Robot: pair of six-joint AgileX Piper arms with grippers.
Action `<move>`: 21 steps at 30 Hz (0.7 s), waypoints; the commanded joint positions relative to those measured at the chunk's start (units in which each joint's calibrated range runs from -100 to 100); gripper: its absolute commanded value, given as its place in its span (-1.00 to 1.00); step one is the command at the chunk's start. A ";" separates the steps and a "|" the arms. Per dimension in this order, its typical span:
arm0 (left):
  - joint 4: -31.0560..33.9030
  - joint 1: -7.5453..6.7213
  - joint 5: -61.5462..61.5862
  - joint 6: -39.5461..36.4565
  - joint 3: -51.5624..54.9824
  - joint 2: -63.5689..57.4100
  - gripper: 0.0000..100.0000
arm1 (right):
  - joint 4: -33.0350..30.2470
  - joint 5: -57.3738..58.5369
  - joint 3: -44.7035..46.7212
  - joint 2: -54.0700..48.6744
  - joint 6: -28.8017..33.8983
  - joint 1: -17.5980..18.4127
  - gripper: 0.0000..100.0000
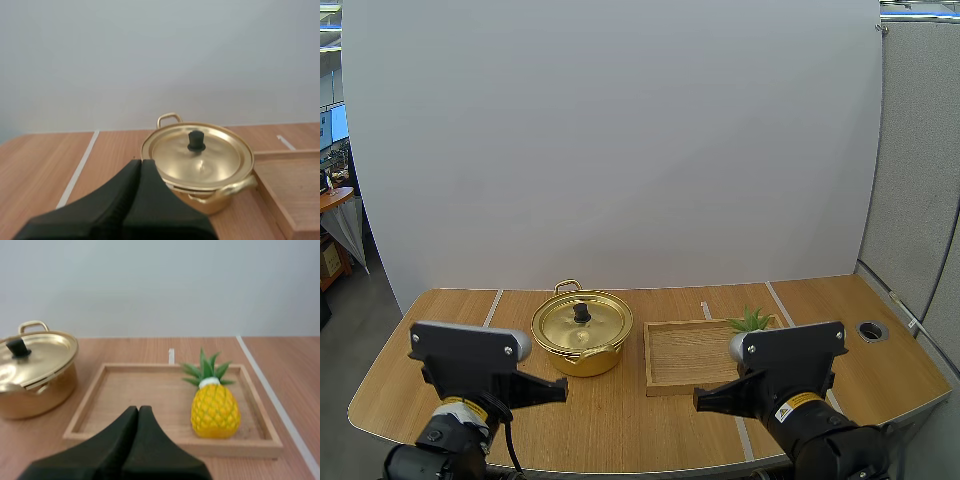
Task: Open the pot, put the pineapple inside, and close it
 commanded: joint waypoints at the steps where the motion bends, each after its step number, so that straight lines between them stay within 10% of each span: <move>1: 0.11 -0.14 0.03 -0.34 -4.40 -0.28 -1.00 | -0.24 0.99 -5.02 -0.31 0.09 -0.24 -1.00; 21: 0.96 -0.14 36.87 3.24 -33.43 -0.28 -1.00 | -3.57 37.90 -33.15 -0.31 0.09 -0.24 -1.00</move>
